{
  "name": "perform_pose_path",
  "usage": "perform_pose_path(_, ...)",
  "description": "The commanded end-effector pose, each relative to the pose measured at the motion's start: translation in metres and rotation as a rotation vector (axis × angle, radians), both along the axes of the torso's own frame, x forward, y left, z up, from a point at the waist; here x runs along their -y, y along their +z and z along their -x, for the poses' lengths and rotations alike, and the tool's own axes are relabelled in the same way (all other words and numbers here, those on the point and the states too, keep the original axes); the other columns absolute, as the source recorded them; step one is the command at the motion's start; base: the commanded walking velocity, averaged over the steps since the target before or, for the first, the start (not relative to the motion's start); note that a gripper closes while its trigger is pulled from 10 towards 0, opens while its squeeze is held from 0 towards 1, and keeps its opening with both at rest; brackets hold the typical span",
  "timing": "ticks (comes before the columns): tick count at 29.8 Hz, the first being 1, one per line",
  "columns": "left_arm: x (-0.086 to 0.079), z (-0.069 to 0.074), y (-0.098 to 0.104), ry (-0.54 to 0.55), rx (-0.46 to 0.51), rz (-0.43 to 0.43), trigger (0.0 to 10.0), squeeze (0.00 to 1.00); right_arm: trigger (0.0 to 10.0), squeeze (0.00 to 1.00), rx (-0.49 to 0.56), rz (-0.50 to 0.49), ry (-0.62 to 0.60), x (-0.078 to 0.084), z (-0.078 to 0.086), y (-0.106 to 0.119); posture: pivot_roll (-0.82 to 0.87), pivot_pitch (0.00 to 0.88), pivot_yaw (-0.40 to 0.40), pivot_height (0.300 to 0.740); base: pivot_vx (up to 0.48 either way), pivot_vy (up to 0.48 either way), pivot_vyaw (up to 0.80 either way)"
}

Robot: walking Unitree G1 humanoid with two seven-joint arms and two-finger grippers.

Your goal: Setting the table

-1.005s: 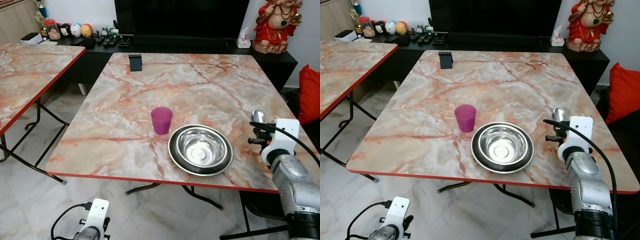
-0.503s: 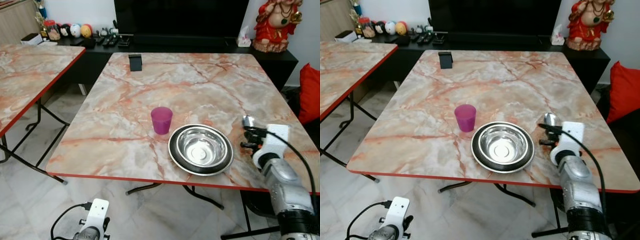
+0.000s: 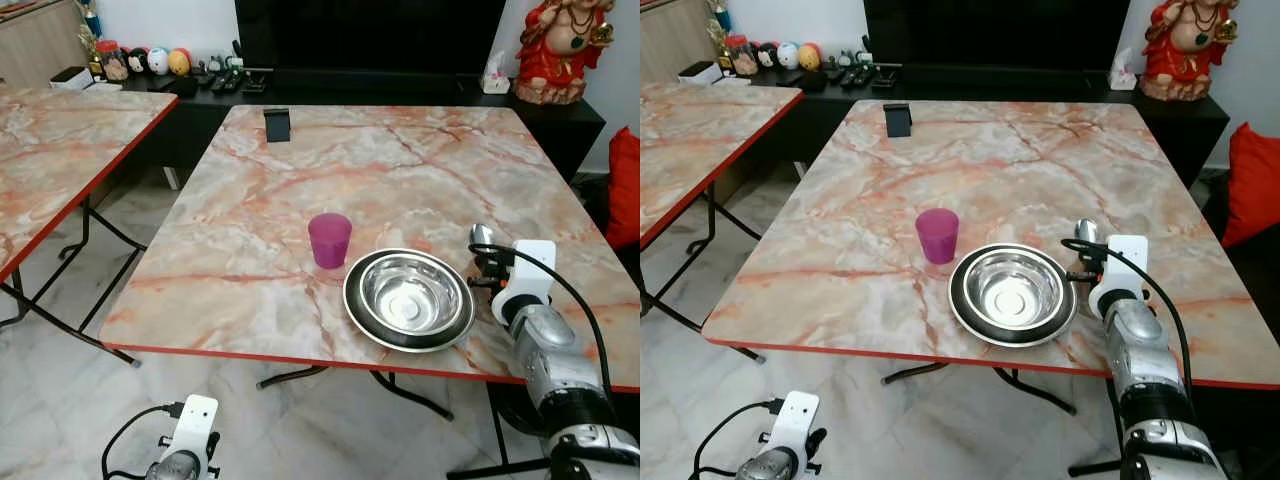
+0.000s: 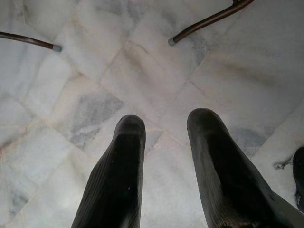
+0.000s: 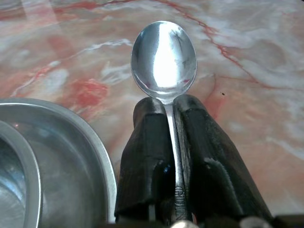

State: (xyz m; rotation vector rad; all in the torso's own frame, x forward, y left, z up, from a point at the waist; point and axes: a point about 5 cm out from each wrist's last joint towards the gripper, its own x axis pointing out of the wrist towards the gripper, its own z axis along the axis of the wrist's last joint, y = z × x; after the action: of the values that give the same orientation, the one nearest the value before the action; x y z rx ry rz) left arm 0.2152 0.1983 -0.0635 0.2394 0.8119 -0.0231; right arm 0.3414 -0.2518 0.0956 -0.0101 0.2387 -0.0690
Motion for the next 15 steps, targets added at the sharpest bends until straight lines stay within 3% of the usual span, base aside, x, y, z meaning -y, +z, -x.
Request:
perform_pose_path(1, -0.0052, 0.0011, 0.0001, -0.004, -0.008, -0.015, 10.0, 0.00, 10.0, 0.00, 0.013, 0.035, -0.005, 0.0020, -0.0035, 0.0042, 0.02, 0.000, 0.034, 0.740, 0.000, 0.000, 0.00)
perform_pose_path(12, -0.0095, 0.0036, -0.0005, 0.004, -0.012, -0.023, 10.0, 0.00, 10.0, 0.00, -0.024, 0.116, -0.066, 0.0059, -0.0070, 0.0002, 0.02, 0.000, 0.037, 0.740, 0.000, 0.000, 0.00)
perform_pose_path(15, -0.0111, 0.0037, -0.0003, 0.007, -0.013, -0.026, 10.0, 0.00, 10.0, 0.00, -0.023, 0.095, -0.083, 0.0057, -0.0059, -0.0032, 0.02, 0.000, 0.037, 0.740, 0.000, 0.000, 0.00)
